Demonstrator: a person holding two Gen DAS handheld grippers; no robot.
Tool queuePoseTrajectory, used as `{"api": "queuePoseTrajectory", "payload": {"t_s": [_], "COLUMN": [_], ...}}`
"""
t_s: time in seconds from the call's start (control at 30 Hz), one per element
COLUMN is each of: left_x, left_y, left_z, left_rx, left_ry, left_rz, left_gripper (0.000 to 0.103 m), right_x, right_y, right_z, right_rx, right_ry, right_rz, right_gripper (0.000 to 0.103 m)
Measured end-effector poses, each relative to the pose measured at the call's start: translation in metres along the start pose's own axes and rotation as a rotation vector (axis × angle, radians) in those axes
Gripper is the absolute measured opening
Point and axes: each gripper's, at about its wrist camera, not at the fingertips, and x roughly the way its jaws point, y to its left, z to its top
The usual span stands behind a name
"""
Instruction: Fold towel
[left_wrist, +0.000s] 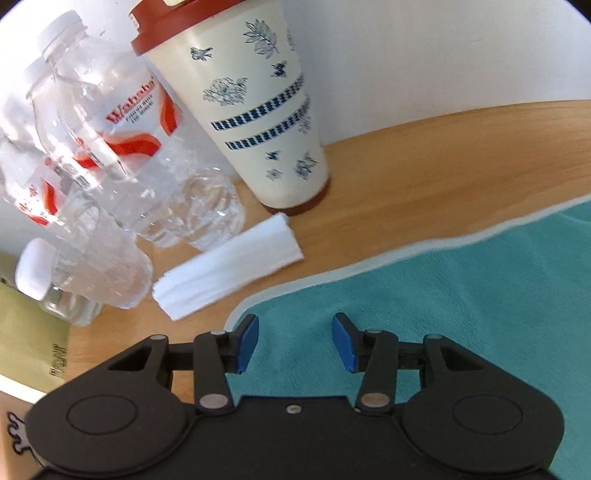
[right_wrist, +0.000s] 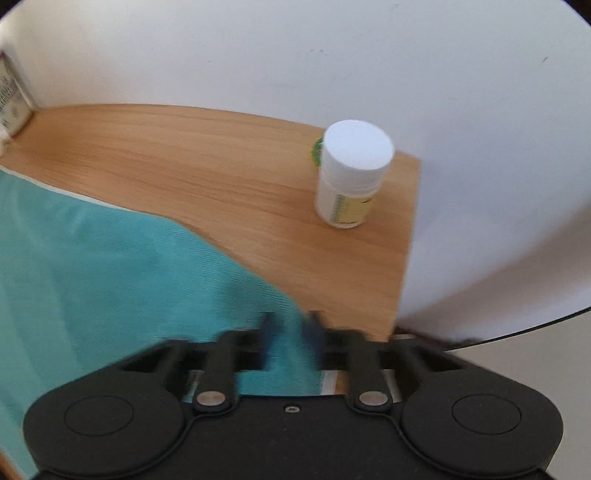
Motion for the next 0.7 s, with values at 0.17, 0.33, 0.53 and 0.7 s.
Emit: {"api": "queuePoseTrajectory", "payload": {"t_s": [0.17,0.33,0.53,0.7], "left_x": [0.008,-0.009,-0.044,-0.059], "left_y": [-0.004,0.005,0.015,0.006], "left_z": [0.014,0.018,0.005,-0.021], "left_rx": [0.003,-0.038,-0.086,-0.098], "left_ry": [-0.003,-0.026,-0.038,0.009], "left_rz": [0.067,0.058,0.025,-0.008], "left_gripper": [0.045,0.042,0.045,0.049], "right_x": [-0.003,0.001,-0.001,-0.016], "right_y": [0.002,0.005,0.001,0.028], "right_z": [0.009,0.008,0.012,0.01], "right_rx": [-0.007,-0.033,0.002,-0.114], "right_ry": [0.009,0.041,0.048,-0.014], "right_rz": [0.001,0.022,0.081,0.018], "right_gripper": [0.008,0.057,0.009,0.01]}}
